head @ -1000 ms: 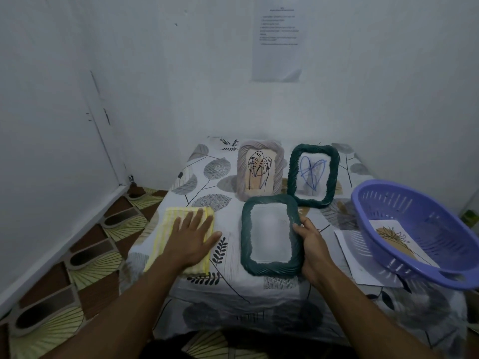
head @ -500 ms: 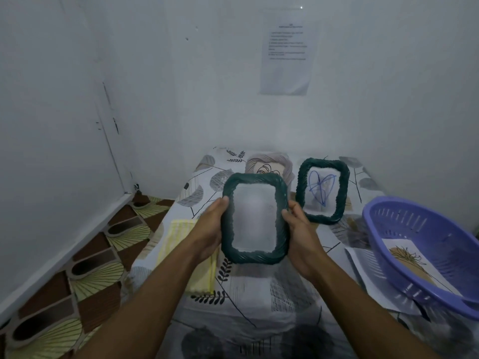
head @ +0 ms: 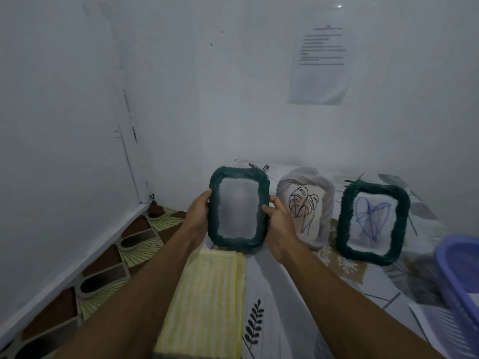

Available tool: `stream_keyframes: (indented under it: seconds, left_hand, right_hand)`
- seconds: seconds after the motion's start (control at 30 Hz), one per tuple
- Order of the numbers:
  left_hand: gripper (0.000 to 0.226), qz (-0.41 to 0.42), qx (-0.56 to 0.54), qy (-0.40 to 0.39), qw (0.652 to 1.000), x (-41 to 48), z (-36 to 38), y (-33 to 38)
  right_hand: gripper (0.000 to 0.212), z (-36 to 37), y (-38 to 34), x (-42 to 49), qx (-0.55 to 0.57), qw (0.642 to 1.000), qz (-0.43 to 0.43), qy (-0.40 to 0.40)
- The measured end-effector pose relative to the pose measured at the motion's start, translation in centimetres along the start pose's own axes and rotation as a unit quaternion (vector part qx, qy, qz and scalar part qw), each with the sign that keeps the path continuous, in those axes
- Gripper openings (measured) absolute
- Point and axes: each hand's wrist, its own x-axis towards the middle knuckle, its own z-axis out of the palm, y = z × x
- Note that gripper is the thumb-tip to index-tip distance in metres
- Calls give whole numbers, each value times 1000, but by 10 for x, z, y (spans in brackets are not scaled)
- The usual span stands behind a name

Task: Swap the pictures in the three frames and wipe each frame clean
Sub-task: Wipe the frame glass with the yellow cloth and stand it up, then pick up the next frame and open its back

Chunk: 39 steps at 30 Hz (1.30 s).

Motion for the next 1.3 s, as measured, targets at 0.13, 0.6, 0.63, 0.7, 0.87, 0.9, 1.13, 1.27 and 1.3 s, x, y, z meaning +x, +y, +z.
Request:
stream_keyframes:
  seconds: [0.13,0.6,0.63,0.7,0.87,0.9,1.13,1.27,1.3]
  left_hand:
    - [45,-17,0,-3,1000,33,-7,-11]
    - [41,91,178,108,974,29,-7,-41]
    - [38,140,232,153,950,20,-4,-44]
    - [36,256,312,202,892,-3,6,-51]
    - [15,296,391,51,870,-52,53,-86]
    - [12,298,416,14,859,-55,59,-95]
    - [29,358,639,-79,677,-51,63,-129]
    - [29,372,644,-65,665,-51,64,-130]
    - [30,375,642,-63,666,-51,64,-130]
  right_hand:
    - [26,7,17,25,-9,1000,-7,25]
    - [31,-14,55,7,-135,989,3,56]
    - [32,-21,55,-3,-175,983,-12,54]
    - [24,-38,54,-22,-246,965,-61,65]
    - [17,-83,24,-40,-290,934,-116,173]
    - [18,-91,17,-40,-291,929,-123,192]
    - [26,-110,-50,-7,-488,787,-335,176]
    - [46,-107,-83,28,-562,756,-316,114]
    - [47,-105,-87,32,-571,762,-286,105]
